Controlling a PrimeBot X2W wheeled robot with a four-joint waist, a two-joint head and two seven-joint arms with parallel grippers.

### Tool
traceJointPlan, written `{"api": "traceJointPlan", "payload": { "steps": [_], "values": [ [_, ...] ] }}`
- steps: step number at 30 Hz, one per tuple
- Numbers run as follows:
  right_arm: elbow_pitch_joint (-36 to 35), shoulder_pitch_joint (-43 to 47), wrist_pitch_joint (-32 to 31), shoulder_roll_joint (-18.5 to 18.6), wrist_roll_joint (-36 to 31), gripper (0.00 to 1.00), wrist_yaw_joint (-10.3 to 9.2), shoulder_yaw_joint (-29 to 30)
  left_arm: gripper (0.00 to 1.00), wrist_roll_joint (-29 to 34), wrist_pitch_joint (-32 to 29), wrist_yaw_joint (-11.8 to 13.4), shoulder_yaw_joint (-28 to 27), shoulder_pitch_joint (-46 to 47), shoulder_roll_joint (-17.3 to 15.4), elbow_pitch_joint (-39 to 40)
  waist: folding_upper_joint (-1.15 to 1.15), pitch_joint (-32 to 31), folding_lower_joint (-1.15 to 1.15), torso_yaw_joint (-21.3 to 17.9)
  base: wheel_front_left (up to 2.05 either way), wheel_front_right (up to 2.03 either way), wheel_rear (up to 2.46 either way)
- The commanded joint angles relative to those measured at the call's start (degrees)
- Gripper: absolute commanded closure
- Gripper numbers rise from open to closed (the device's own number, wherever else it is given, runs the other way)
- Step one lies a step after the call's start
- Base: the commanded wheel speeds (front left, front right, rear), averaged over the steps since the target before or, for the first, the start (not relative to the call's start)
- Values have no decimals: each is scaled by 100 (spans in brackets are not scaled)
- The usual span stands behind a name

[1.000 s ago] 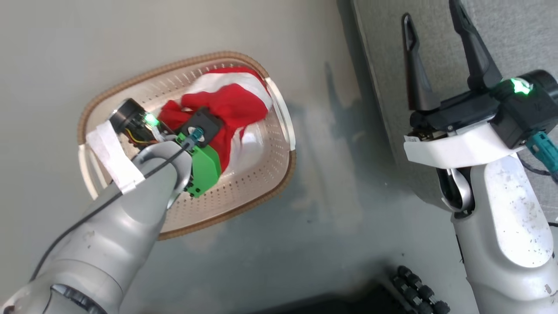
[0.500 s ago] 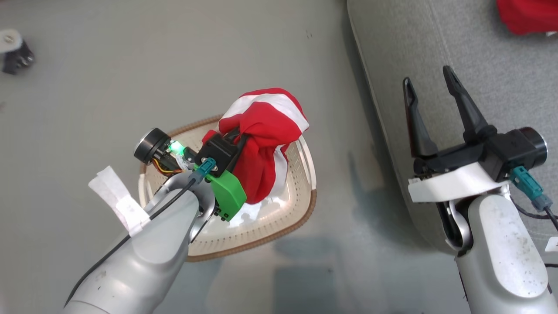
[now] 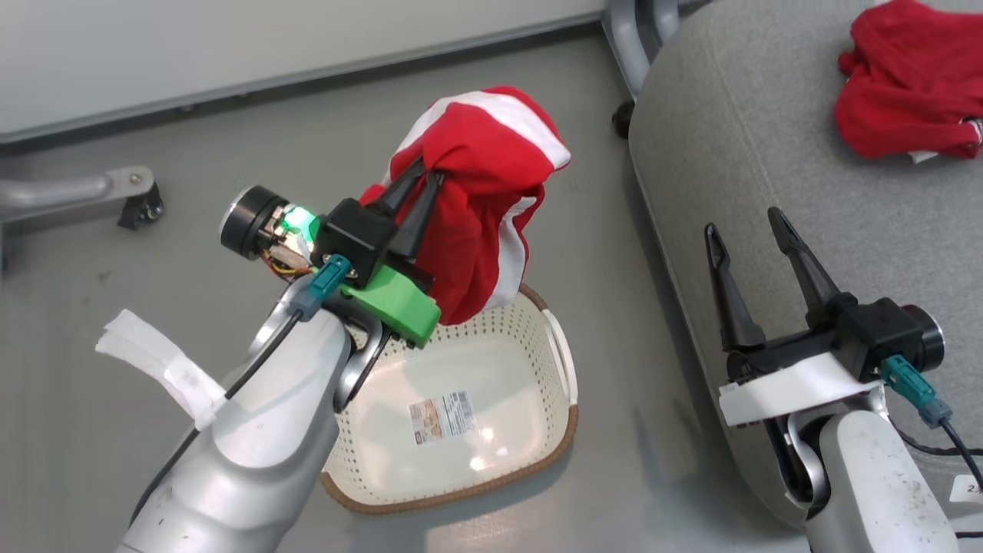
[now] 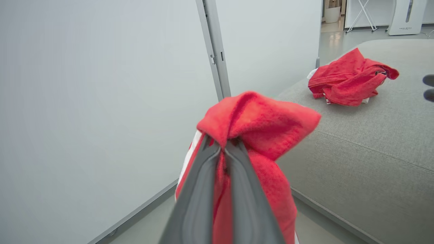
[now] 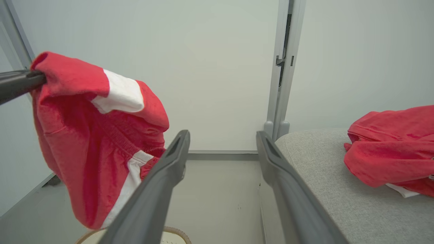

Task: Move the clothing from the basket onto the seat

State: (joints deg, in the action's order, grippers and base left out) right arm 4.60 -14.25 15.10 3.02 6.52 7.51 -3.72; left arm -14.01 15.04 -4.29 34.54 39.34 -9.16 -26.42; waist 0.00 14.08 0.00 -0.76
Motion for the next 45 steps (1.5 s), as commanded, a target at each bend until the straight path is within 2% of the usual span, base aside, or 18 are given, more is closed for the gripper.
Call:
{"api": "traceJointPlan", "payload": {
  "steps": [1,8,15,22,31,39,45],
  "values": [
    [18,114,9,4,37,0,-4,1,100,43,19,-11,-61,-37,35,113,0,-304,0,75,0,0,0],
    [-2,223,9,-3,101,0,-4,14,100,212,19,-69,-163,173,168,528,0,-455,0,47,0,0,0],
    [-100,328,9,-7,257,0,-4,-149,100,261,19,-122,-123,223,245,543,0,-556,0,26,0,0,0],
    [-300,405,9,-6,439,0,-4,-586,100,288,19,-163,-103,147,297,485,0,-603,0,4,0,0,0],
    [-512,80,9,-3,677,0,-4,-1504,100,349,20,-184,-70,251,389,422,0,-535,0,24,0,0,0],
    [-167,-418,9,-3,881,0,-4,-1992,100,363,20,-225,153,411,533,467,0,-312,0,229,0,0,0],
    [197,-853,9,-4,987,0,-4,-2029,100,277,20,-196,362,496,600,552,0,-115,0,386,0,0,0]
  ]
}}
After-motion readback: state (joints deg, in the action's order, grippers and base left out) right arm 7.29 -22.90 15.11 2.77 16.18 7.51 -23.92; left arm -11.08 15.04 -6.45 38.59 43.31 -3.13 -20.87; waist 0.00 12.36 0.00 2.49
